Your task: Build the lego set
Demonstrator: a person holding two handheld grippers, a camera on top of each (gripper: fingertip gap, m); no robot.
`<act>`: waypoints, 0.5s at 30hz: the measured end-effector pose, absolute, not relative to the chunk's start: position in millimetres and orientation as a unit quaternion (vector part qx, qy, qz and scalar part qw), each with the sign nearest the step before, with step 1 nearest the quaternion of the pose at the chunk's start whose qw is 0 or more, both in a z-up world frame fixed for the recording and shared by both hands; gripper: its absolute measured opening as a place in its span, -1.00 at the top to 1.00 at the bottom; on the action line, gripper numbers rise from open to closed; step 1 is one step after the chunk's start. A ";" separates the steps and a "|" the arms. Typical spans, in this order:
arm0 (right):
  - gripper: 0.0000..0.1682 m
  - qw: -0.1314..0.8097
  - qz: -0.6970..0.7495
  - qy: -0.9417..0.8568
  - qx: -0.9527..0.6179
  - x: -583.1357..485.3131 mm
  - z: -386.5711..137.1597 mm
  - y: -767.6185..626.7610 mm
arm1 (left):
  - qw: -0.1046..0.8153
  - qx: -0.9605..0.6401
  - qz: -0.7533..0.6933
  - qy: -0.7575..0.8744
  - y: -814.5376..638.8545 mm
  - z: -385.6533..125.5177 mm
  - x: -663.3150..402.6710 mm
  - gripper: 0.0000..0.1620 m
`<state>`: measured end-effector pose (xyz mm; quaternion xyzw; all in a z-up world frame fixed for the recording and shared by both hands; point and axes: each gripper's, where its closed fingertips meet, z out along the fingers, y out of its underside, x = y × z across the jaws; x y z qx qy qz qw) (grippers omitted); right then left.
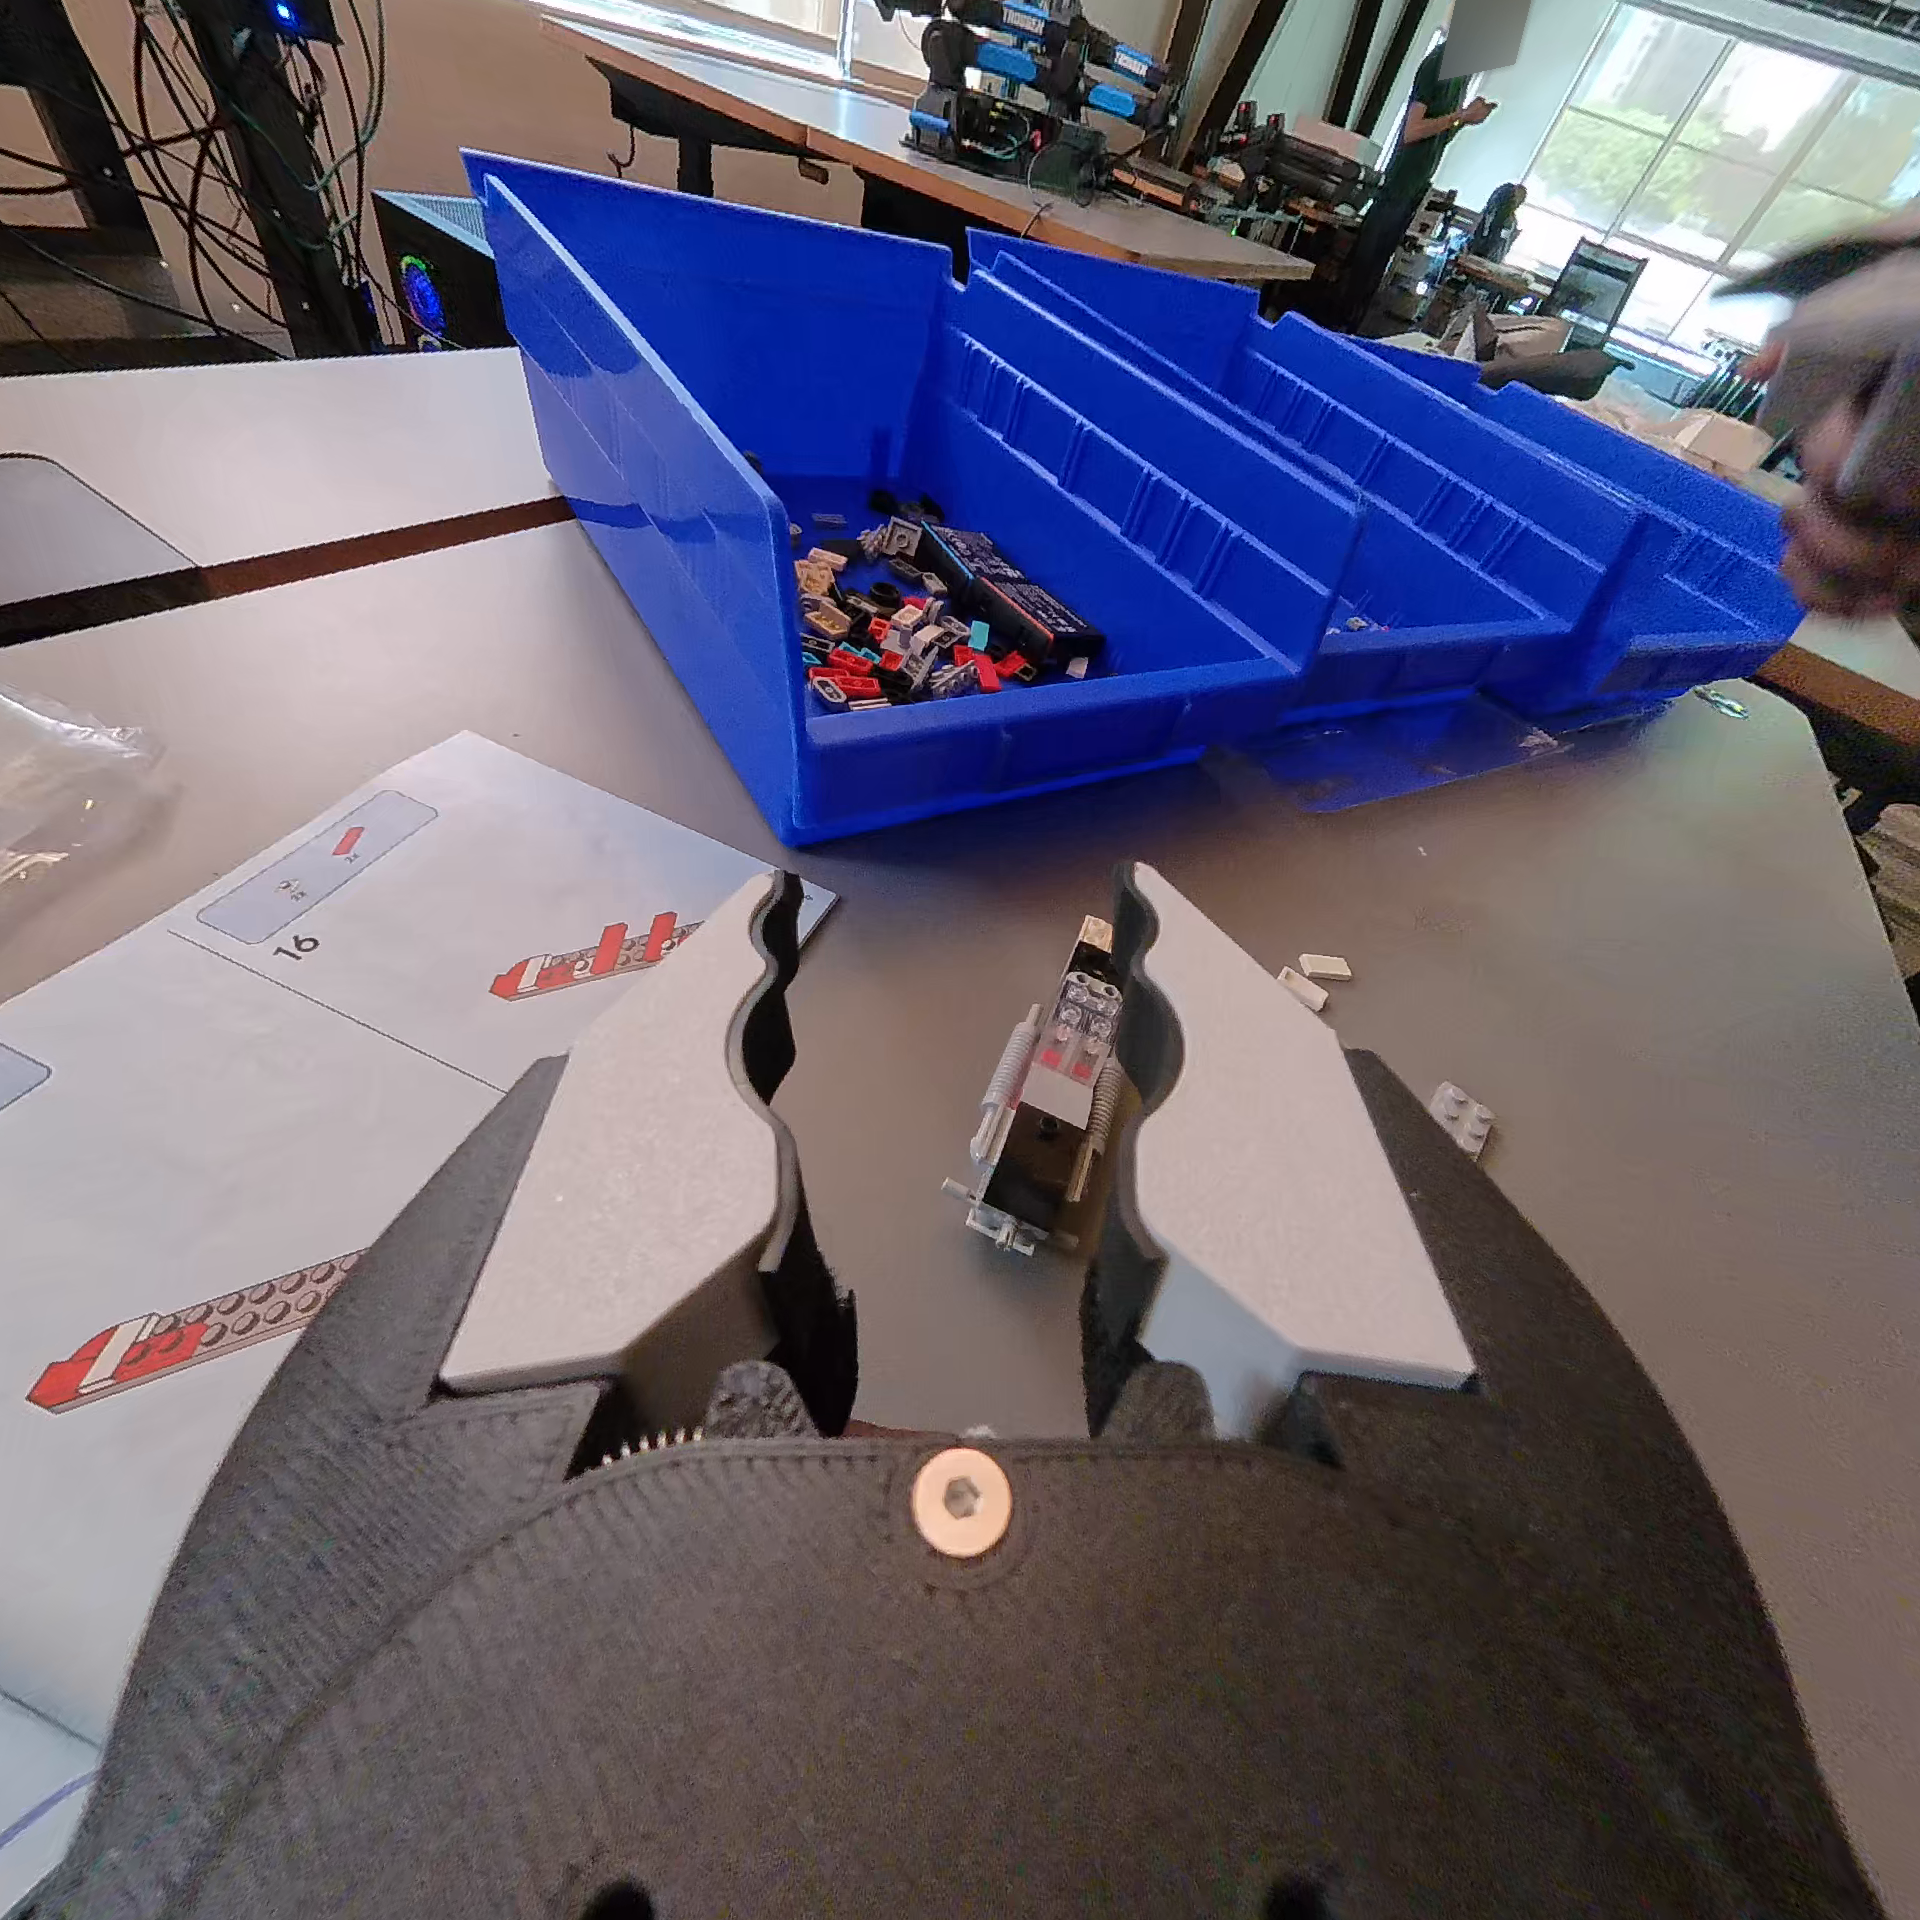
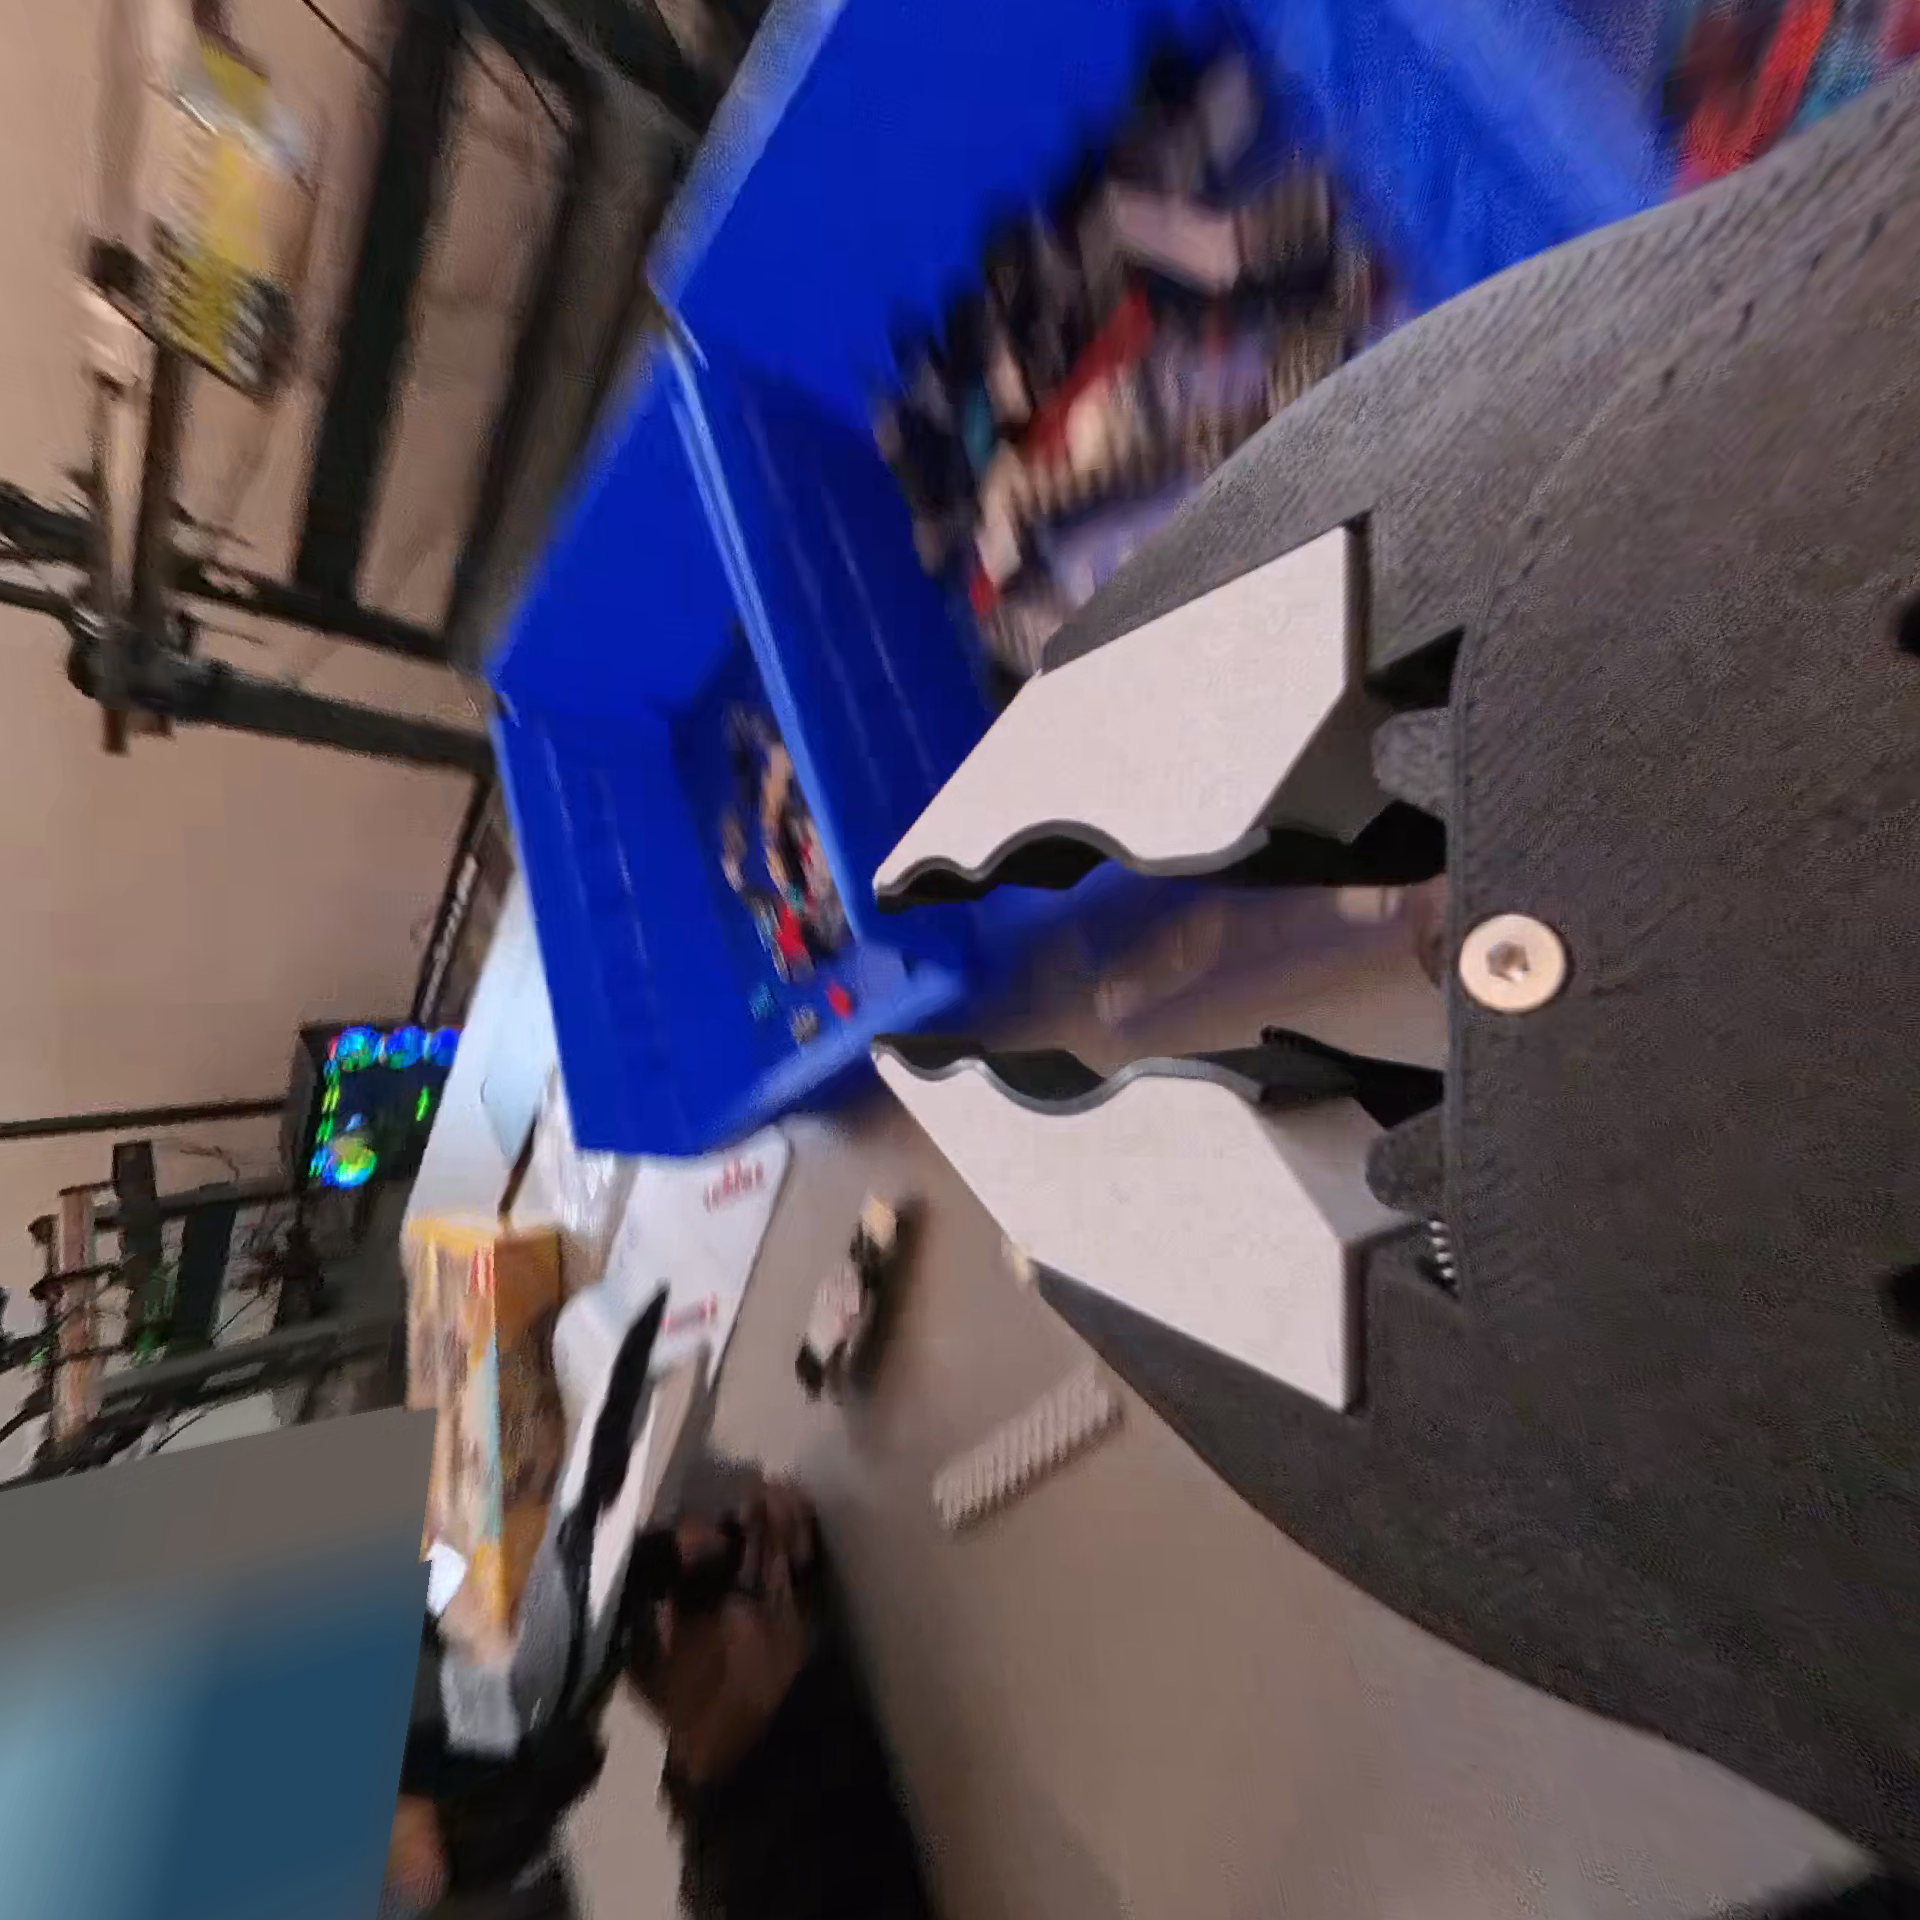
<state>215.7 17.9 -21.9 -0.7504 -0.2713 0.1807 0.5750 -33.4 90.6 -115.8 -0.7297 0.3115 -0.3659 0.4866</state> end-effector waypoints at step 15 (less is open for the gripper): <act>0.77 0.085 0.093 -0.535 -0.835 303.5 -152.6 91.6 | 0.508 -0.718 -0.364 0.306 83.9 -109.5 -38.5 0.24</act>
